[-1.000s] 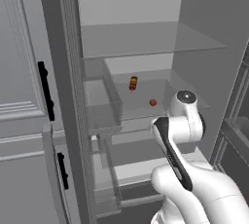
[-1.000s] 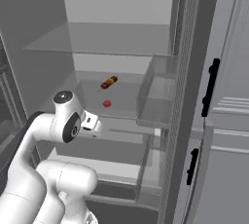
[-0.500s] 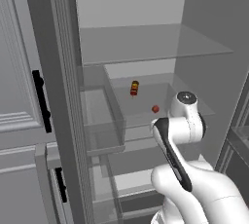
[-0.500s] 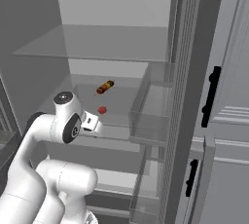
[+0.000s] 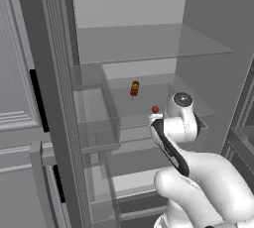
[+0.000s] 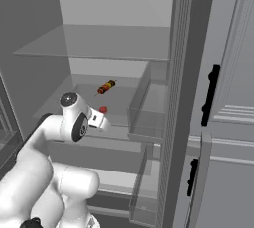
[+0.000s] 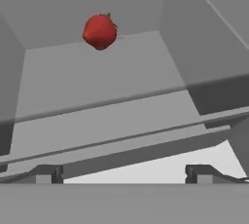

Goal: Take the strawberry from the fridge and place it on top of the pancake, located on the dining counter.

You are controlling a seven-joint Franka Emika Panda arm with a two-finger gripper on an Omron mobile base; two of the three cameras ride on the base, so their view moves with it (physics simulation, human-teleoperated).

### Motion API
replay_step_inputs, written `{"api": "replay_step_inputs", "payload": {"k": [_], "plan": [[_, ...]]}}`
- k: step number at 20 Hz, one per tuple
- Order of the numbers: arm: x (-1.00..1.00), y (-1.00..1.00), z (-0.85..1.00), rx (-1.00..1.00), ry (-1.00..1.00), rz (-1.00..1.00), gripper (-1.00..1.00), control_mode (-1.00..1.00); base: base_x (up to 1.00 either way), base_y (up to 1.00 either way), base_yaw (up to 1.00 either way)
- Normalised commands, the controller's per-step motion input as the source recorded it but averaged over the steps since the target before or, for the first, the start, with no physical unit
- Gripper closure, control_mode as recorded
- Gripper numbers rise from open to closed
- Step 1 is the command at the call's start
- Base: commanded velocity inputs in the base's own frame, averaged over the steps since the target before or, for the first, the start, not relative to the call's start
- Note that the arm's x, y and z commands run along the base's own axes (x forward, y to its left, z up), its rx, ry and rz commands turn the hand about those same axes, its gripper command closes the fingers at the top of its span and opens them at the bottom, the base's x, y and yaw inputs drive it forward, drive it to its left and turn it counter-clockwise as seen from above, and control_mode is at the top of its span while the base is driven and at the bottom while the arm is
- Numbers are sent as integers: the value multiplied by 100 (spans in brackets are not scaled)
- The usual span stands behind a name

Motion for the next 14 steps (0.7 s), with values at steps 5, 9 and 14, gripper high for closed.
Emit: {"api": "replay_step_inputs", "payload": {"k": [5, 9, 14], "plan": [[87, 2, 6, 0, 0, 0, -100, -100, 0, 0, 0], [62, -9, 28, 2, 1, 0, -100, -100, 0, 0, 0], [15, 2, 8, 0, 0, 0, -100, -100, 0, 0, 0]]}}
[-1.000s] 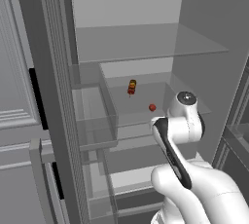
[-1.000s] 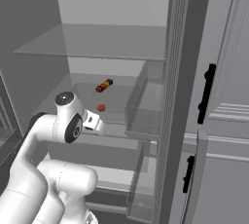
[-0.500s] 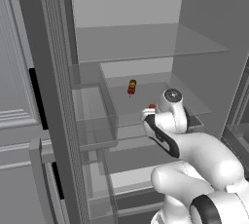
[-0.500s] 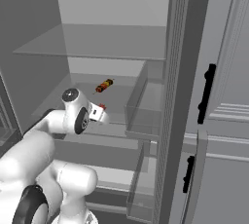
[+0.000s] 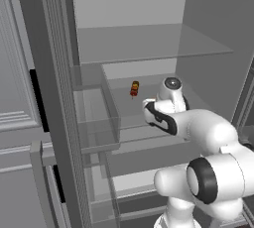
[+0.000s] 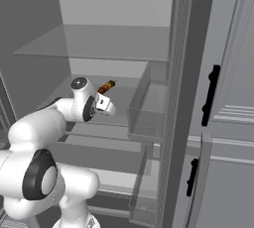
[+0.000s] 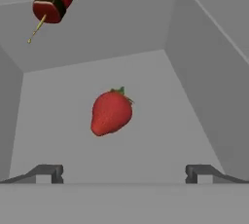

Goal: Take the strawberry from the fridge and place it on top of the pancake, located on the dining counter.

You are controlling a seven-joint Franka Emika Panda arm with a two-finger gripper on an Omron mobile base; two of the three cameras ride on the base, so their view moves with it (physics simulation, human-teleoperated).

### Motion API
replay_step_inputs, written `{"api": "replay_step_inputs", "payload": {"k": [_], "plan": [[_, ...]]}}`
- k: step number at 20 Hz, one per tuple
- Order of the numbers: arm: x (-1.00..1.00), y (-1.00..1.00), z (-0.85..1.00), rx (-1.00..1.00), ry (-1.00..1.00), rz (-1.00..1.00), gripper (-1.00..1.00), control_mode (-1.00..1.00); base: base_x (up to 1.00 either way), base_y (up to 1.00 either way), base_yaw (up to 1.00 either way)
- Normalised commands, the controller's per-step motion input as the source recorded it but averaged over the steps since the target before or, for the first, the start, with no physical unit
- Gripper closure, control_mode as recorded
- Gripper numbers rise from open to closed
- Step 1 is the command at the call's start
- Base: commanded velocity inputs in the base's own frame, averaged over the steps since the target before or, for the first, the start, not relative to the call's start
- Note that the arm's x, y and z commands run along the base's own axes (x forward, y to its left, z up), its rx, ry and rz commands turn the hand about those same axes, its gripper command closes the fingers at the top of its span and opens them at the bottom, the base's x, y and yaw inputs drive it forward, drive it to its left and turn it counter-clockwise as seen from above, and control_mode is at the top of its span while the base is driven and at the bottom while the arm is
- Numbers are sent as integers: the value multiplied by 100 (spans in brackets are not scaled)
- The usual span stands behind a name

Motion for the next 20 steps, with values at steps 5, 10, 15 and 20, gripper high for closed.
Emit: {"api": "replay_step_inputs", "payload": {"k": [5, 10, 15, 20], "plan": [[52, 1, -13, 0, -1, 0, -100, -100, 0, 0, 0], [60, 0, -6, 0, 0, 0, -100, -100, 0, 0, 0], [7, 0, -24, 0, 2, 0, -100, -100, 0, 0, 0], [0, 0, -30, 0, 7, 0, -100, -100, 0, 0, 0]]}}
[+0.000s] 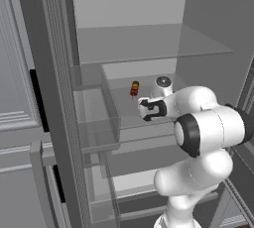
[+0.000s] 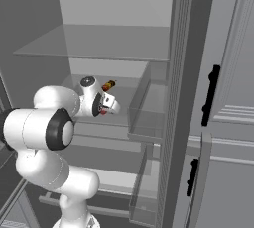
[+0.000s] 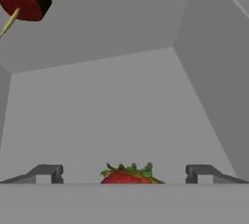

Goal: Take the strawberry from the fridge and place it on top of the pancake, located on the dining counter.

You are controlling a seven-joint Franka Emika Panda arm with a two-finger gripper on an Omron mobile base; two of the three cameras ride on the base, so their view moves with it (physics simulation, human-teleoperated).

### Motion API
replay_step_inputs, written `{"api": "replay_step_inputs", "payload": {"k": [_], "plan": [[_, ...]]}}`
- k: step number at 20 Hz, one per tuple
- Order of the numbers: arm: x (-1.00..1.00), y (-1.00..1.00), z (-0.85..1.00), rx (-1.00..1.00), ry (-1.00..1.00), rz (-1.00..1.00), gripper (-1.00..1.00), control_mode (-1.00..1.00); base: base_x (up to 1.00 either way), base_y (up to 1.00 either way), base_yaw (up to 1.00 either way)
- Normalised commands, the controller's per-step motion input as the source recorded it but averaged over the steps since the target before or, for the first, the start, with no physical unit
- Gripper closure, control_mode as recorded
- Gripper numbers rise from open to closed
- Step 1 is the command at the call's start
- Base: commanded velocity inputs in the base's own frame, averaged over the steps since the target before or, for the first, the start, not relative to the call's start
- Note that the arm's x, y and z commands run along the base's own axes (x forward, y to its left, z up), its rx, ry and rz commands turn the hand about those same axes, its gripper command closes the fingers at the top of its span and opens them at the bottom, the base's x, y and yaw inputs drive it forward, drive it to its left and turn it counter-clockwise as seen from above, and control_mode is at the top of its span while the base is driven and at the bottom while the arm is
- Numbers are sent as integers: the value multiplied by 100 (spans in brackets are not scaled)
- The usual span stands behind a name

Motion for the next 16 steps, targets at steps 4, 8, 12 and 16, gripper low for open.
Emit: {"api": "replay_step_inputs", "payload": {"k": [4, 8, 12, 16], "plan": [[0, 0, -30, 0, 6, 0, -100, -100, 0, 0, 0], [-1, 0, -29, 0, 9, -2, 100, -100, 0, 0, 0], [-18, 0, -34, 0, 11, -8, 100, -100, 0, 0, 0], [-33, 0, -32, 0, 2, -7, 100, -100, 0, 0, 0]]}}
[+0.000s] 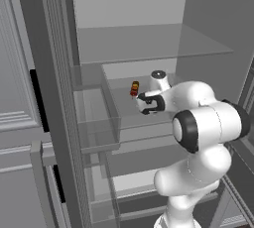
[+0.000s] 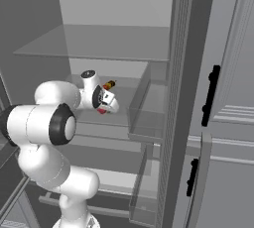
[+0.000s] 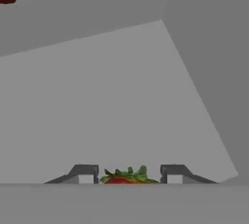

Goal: Take the strawberry from the fridge and place it on top of the pancake, located on the dining counter.

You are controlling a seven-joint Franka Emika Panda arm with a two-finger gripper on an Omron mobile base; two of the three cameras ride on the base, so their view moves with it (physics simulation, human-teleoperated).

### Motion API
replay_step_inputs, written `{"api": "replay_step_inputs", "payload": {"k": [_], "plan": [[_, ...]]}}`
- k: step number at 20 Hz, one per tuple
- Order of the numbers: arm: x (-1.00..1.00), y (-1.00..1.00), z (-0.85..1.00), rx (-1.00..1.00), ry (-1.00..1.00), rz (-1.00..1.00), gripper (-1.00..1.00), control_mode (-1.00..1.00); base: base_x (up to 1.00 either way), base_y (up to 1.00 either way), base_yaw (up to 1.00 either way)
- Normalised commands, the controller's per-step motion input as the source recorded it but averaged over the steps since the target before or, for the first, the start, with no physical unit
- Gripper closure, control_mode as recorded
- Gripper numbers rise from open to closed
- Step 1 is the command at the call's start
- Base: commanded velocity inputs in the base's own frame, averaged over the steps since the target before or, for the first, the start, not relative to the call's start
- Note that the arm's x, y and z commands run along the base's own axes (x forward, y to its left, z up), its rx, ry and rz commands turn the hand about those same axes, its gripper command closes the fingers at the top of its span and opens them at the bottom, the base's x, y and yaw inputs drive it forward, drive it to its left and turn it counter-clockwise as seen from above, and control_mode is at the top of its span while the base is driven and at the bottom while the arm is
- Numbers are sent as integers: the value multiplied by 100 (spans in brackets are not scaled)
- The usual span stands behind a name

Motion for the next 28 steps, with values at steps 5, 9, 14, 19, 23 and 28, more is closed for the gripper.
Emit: {"api": "replay_step_inputs", "payload": {"k": [5, 9, 14, 19, 23, 28], "plan": [[-84, -4, -10, 1, -9, -10, 100, -100, 0, 0, 0], [-94, 0, 43, 4, -20, -4, 100, -100, 0, 0, 0], [-97, 0, 99, 14, -7, 0, 100, -100, 0, 0, 0], [-100, 6, 100, 4, 0, 3, 100, -100, 0, 0, 0], [-94, 2, 98, -10, 13, 9, 100, -100, 0, 0, 0], [-100, 0, 35, -8, 8, 27, 100, -100, 0, 0, 0]]}}
